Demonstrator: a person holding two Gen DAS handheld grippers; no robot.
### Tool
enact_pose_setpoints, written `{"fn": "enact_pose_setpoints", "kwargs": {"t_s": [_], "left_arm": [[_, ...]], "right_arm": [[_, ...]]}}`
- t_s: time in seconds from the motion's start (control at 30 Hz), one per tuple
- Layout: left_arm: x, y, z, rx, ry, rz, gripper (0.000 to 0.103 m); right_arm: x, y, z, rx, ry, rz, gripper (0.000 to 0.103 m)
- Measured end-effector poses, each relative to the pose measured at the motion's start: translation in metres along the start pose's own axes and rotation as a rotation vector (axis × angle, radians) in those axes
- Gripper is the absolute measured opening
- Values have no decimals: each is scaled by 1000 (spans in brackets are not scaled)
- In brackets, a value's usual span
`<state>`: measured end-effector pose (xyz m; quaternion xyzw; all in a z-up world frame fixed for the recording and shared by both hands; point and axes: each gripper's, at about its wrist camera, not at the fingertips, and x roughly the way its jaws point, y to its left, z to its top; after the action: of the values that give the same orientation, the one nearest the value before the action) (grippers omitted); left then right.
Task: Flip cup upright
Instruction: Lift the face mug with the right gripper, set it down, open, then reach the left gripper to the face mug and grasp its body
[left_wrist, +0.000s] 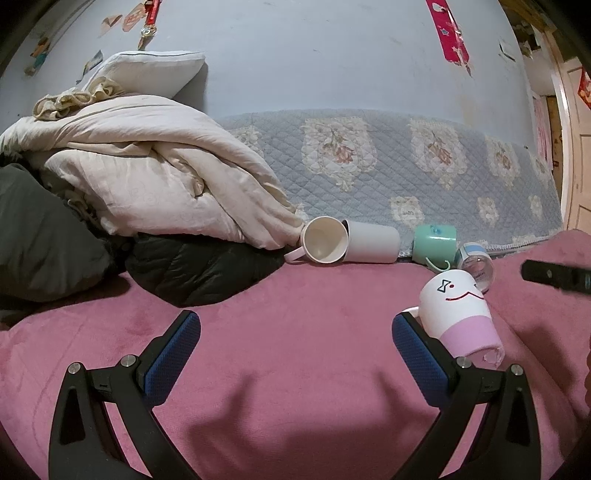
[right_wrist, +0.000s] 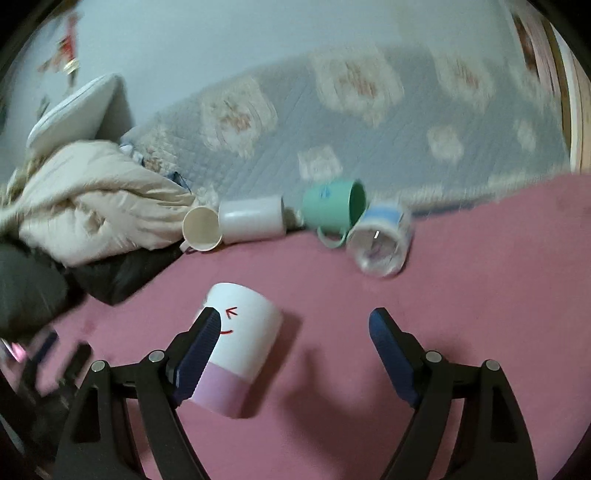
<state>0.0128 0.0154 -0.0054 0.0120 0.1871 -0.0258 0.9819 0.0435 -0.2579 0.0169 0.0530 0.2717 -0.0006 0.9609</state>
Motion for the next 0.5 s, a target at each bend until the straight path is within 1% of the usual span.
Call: {"fn": "enact_pose_setpoints", "kwargs": {"t_s": [0.03,0.07,0.1,0.13,0.17,0.3,0.37,0.5], "left_arm": [[0,-1,0,3,-2,2,103],[-1,-2,0,4,-4,3,103],[-1,-1,0,3,-6,3,103],[-1,-2,0,3,-7,4,103],[-1,-2,-1,2,-8,5,103],[-1,-2,-1,7,-8,8,103],[-3,-2,-1,13,-13,16,103],[-14,-11,0,57,-52,51,103]], "right_arm": [[-4,2,-5,-45,-37,-27,85],[-8,3,-12,-104,-92,-58,87],[-11,2,-18,-129,-131,-74,87],[-14,-2,-24,-132,-162,-82,87],[-13,-10,-27,-109,-173,-76,89],[-10,-34,-29,28,-171,-18,92],[-8,-39,-33,58,-166,-22,103],[2,-44,-37,75,-116,-43,103]]}}
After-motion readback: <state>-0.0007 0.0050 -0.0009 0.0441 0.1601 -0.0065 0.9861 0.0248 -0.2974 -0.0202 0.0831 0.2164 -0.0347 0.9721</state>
